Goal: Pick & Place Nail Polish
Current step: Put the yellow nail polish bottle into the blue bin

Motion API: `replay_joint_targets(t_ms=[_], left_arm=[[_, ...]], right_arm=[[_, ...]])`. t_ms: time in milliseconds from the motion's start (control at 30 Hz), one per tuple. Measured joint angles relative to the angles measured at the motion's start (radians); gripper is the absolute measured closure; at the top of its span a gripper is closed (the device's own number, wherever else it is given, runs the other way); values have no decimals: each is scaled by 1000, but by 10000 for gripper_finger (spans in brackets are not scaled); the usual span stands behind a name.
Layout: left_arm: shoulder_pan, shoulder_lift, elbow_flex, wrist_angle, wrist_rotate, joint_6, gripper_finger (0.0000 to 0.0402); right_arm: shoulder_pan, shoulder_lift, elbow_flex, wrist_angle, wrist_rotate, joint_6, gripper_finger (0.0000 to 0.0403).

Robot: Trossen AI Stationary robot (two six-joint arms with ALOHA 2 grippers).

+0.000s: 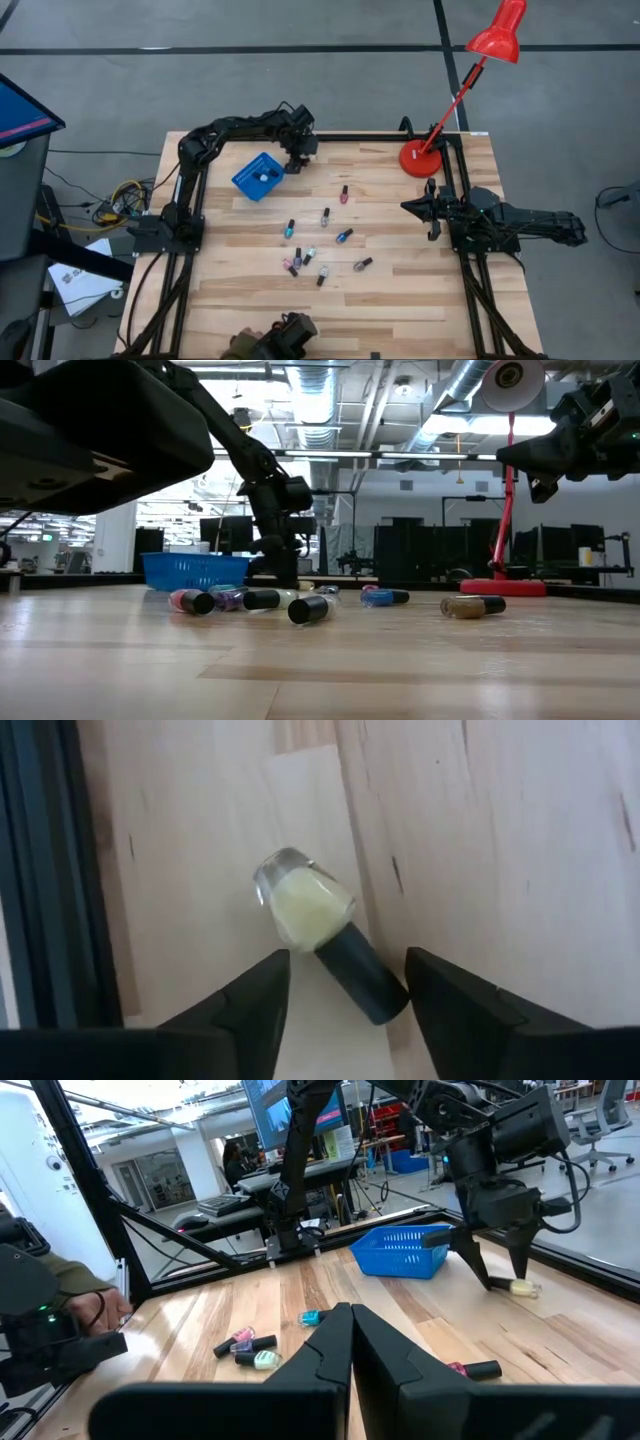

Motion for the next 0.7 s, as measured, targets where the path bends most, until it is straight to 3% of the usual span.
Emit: replay_joint_targets(t_ms=[700], left_arm=[[-14, 0, -1, 2, -8, -5, 352]], right_arm=[[0, 0, 0, 0, 0, 0, 403]])
